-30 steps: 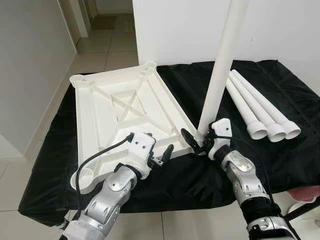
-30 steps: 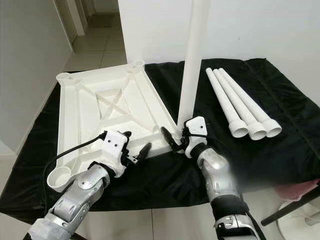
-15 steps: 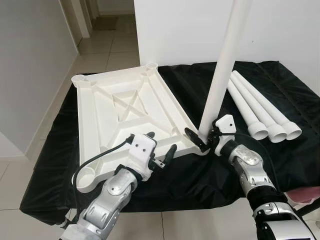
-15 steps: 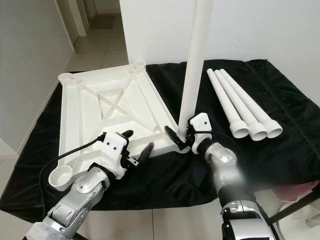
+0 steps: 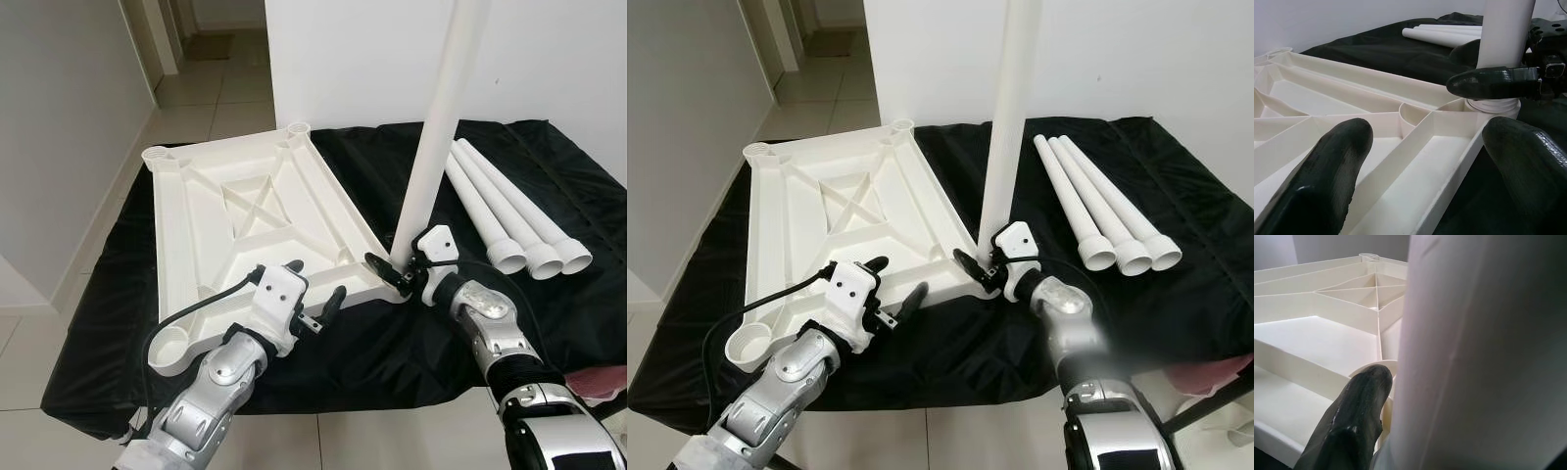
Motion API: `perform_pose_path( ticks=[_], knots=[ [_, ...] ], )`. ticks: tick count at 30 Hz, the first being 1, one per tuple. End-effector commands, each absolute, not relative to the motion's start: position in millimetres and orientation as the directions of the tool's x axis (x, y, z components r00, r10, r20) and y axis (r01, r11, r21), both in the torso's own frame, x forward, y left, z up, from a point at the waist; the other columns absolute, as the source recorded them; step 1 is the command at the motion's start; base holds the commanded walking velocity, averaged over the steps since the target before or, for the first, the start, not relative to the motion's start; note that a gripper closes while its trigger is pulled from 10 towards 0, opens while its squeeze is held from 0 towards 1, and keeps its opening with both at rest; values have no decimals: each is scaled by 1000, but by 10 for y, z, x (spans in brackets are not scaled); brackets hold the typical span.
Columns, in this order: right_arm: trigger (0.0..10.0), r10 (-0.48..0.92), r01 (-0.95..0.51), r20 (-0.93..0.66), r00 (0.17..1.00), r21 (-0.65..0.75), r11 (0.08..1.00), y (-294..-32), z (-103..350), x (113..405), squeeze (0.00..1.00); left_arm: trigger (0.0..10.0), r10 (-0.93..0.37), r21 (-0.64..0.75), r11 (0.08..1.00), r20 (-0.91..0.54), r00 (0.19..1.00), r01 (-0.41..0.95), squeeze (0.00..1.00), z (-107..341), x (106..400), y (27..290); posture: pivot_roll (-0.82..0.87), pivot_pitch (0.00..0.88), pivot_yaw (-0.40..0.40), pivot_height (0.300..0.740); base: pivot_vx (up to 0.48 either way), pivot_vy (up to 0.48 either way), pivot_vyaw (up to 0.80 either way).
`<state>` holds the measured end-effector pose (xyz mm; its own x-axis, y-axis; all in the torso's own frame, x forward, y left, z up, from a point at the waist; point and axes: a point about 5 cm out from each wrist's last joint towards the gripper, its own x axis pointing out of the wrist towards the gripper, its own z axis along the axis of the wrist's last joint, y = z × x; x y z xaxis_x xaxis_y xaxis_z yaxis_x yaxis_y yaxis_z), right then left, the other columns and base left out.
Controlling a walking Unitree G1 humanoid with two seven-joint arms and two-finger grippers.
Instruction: Building children table
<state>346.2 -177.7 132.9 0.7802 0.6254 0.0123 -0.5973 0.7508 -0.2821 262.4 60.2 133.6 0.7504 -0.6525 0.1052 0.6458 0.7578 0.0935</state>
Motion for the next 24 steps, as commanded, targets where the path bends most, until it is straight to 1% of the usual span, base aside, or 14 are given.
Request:
perform_pose_path(
  ticks=[1,5,8,9,10,15,17,22,23,24],
  knots=[
    [10000,609,-586,-1,794,-270,764,-1832,1287,3456,0,10000,-777,134,628,66,626,766,0,1275,2560,557,-53,0,74,740,0,0,0],
    [10000,583,-567,9,812,-222,793,-1847,1261,3454,0,10000,-777,138,628,67,626,766,0,1275,2570,555,-54,0,75,740,0,0,0],
    [10000,448,-445,-38,893,-225,867,-1871,1171,3475,0,10000,-779,140,625,59,624,768,0,1255,2562,557,-65,0,75,740,0,0,0],
    [10000,415,-413,-39,909,-212,885,-1869,1153,3475,0,10000,-778,133,627,54,626,767,0,1247,2563,557,-65,0,75,740,0,0,0],
    [10000,415,-413,-39,909,-212,885,-1869,1153,3475,0,10000,-778,133,627,54,626,767,0,1247,2563,557,-65,0,75,740,0,0,0],
    [10000,293,-294,-20,956,-97,951,-1732,1061,3414,0,10000,-776,115,630,43,630,768,0,1216,2584,525,-78,0,72,740,0,0,0],
    [10000,278,-279,-20,960,-87,956,-1719,1050,3407,0,10000,-776,115,630,43,630,768,0,1212,2587,524,-78,0,72,740,0,0,0],
    [10000,105,-104,10,994,-62,993,-1545,1016,3295,0,10000,-779,123,626,44,626,770,0,1213,2620,532,-87,0,84,740,0,0,0],
    [10000,105,-104,10,994,-62,993,-1545,1016,3295,0,10000,-779,123,626,44,626,770,0,1213,2620,532,-87,0,84,740,0,0,0],
    [10000,70,-69,17,997,-57,996,-1491,1009,3254,0,10000,-779,126,626,43,626,770,0,1216,2631,540,-87,0,86,740,0,0,0]
  ],
)
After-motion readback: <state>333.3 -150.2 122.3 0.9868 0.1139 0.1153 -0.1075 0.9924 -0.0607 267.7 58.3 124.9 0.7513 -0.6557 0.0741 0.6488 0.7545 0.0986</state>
